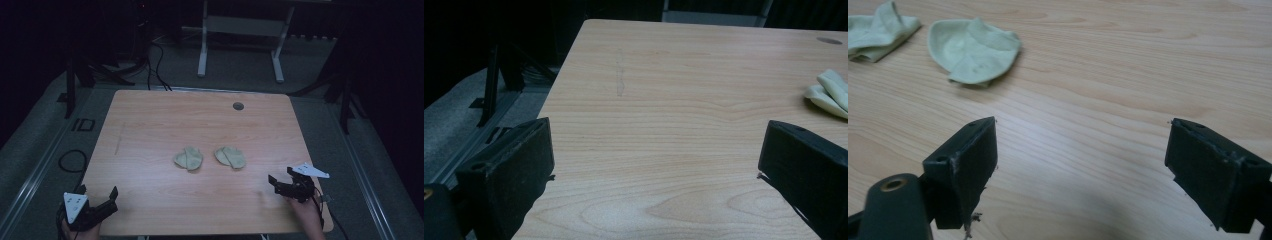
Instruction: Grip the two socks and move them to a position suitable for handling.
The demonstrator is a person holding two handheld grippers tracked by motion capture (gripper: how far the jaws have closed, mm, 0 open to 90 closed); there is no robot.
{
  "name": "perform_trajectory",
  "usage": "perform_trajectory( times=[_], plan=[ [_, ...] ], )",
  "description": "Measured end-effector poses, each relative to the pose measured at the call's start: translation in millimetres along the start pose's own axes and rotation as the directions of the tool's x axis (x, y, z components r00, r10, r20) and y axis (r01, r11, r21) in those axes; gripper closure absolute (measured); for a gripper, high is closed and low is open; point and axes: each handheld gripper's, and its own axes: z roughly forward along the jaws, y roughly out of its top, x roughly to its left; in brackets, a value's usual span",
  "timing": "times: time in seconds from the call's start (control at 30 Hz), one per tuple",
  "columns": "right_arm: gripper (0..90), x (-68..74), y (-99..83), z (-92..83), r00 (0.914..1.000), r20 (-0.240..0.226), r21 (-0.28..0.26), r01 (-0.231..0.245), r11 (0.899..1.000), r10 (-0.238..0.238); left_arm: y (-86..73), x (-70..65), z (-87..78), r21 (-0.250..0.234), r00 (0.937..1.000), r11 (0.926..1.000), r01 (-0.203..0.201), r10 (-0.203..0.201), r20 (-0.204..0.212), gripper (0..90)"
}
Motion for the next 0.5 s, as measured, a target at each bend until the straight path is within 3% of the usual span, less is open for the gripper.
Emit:
perform_trajectory(
  times=[0.5],
  plan=[
    [15.4, 36.8, 15.0, 45.5, 0.9941, -0.082, 0.053, 0.074, 0.996, -0.07, -0.4, -0.4, 0.5, 0.005, 0.9999, 1.0, 0.002, -0.002, 0.01, 1.5]
  ],
)
